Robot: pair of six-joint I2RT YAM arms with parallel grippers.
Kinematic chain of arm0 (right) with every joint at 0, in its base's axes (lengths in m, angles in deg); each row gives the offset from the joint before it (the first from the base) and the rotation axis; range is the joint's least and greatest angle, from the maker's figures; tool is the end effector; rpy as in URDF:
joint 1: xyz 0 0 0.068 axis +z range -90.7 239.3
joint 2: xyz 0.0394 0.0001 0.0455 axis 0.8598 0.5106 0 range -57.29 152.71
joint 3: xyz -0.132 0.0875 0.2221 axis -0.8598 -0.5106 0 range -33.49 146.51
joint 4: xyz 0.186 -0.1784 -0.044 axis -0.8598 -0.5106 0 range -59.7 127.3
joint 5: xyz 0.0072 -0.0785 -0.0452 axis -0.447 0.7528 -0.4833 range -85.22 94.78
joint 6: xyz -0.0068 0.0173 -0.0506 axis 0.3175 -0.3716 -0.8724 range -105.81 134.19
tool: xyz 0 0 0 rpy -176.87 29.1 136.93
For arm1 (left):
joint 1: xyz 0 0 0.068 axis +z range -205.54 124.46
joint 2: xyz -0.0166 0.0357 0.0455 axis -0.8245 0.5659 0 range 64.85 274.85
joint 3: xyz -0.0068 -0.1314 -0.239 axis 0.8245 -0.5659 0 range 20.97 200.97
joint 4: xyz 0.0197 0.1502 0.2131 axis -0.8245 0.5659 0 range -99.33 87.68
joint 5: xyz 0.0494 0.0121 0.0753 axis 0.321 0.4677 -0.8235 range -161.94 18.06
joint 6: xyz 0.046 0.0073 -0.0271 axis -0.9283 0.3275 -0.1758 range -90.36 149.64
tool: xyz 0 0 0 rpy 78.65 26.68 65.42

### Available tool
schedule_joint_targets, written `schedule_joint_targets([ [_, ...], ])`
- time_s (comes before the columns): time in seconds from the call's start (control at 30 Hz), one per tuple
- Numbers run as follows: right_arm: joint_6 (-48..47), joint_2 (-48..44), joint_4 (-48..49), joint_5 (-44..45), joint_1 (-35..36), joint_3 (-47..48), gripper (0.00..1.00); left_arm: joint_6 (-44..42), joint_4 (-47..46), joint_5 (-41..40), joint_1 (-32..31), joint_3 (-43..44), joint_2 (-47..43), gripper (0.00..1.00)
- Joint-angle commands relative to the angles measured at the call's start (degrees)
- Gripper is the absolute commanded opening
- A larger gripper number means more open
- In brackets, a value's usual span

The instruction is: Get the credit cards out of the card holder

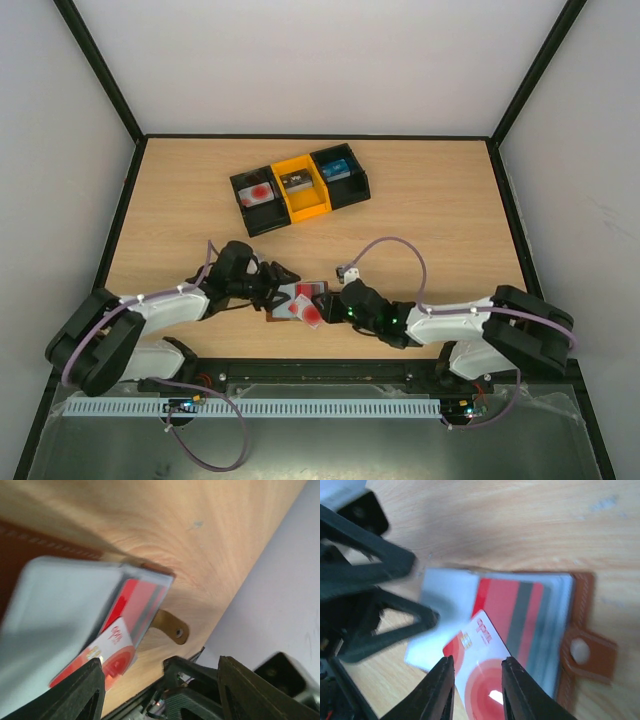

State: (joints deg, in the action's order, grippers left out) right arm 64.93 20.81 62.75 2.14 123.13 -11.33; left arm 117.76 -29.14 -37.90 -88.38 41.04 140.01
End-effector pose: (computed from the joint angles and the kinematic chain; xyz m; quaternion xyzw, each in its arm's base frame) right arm 0.1073 0.2223 0.1468 -0.1103 0.8610 0.4283 0.2513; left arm 0.1793 -0.1394 0.1424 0.2747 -0.8147 0.5105 0.0097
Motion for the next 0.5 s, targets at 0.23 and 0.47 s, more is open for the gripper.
schedule_joint_targets([
  [0.23, 29.0, -8.3, 5.9, 7.5, 5.0, -10.4, 0.38, -33.6, 11.8, -3.4, -0.5, 5.6, 0.0, 0.61],
  [0.47, 34.0, 0.5, 14.5, 6.1, 7.7, -9.8, 0.38, -38.4, 13.5, -8.4, -1.2, 3.3, -0.5, 0.56],
])
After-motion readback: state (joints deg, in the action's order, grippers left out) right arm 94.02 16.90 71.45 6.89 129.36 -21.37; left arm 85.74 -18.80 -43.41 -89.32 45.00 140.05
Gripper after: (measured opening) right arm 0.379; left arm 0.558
